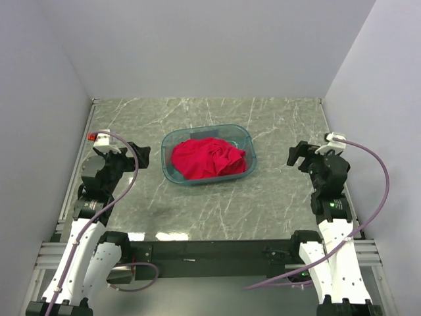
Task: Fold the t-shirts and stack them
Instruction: Grab the tshirt from the pile
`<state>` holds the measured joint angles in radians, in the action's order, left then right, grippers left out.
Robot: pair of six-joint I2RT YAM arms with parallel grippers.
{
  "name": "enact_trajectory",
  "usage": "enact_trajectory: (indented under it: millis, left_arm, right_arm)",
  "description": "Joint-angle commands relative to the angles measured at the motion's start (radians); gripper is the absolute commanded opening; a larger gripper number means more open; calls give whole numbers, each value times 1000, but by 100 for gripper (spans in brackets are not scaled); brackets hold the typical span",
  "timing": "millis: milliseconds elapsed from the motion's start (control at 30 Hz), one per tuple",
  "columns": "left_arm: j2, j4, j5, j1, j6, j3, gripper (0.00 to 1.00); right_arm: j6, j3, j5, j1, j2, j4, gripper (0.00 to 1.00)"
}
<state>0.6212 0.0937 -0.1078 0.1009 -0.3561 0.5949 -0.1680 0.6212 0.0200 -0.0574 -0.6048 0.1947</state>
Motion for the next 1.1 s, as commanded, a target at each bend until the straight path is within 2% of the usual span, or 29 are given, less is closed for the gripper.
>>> enact_trajectory:
  millis: [0,33,67,100,133,167,200,267,300,367,400,567,600,767,933,1033,1067]
  left_arm:
    - [-9,-29,-9,6,5,25,100]
    - [-9,-29,-9,8,5,25,100]
    - [-8,-28,-10,8,5,25,99]
    - [-9,-29,-12,8,5,25,99]
    - [-9,-28,-12,8,5,26,99]
    - [-9,-26,-12,8,6,26,99]
    - [-9,-25,-9,10,8,26,99]
    - [-17,-26,-4,10,6,25,100]
    - [-17,-28,-3,10,8,25,99]
    - [-17,-28,-1,10,8,25,100]
    - [-15,-26,-3,11,11,25,100]
    - [-5,-18,2,11,12,33,99]
    - [-6,-20,0,11,14,31,99]
    - [-6,-22,-3,11,17,31,100]
    - [-5,-28,-21,13,16,32,99]
    - [-5,-28,-26,11,16,32,99]
    - [-6,-26,-23,11,17,32,99]
  right_arm:
    - [51,63,130,-5,-39,-40,96]
    - [211,78,215,-4,-61,-28,97]
    - [340,118,500,-4,-85,4,97]
    - [463,138,628,-2,-148,96,97]
    - [557,165,718,5,-191,133,97]
    - [582,233,848,30,-237,205,96]
    - [605,268,869,53,-331,236,95]
    - [639,358,786,170,-421,270,95]
    - [637,376,638,274,-500,255,95]
    - [604,443,552,358,-593,233,93]
    - [579,475,475,413,-701,230,93]
    - [406,722,264,494,-1004,215,92]
    - [404,757,247,505,-1091,230,92]
    - [398,929,250,574,-1321,339,92]
    - [420,943,192,608,-1379,390,91]
    - [433,976,239,616,-1408,455,69]
    - [443,1021,253,617,-1426,507,35]
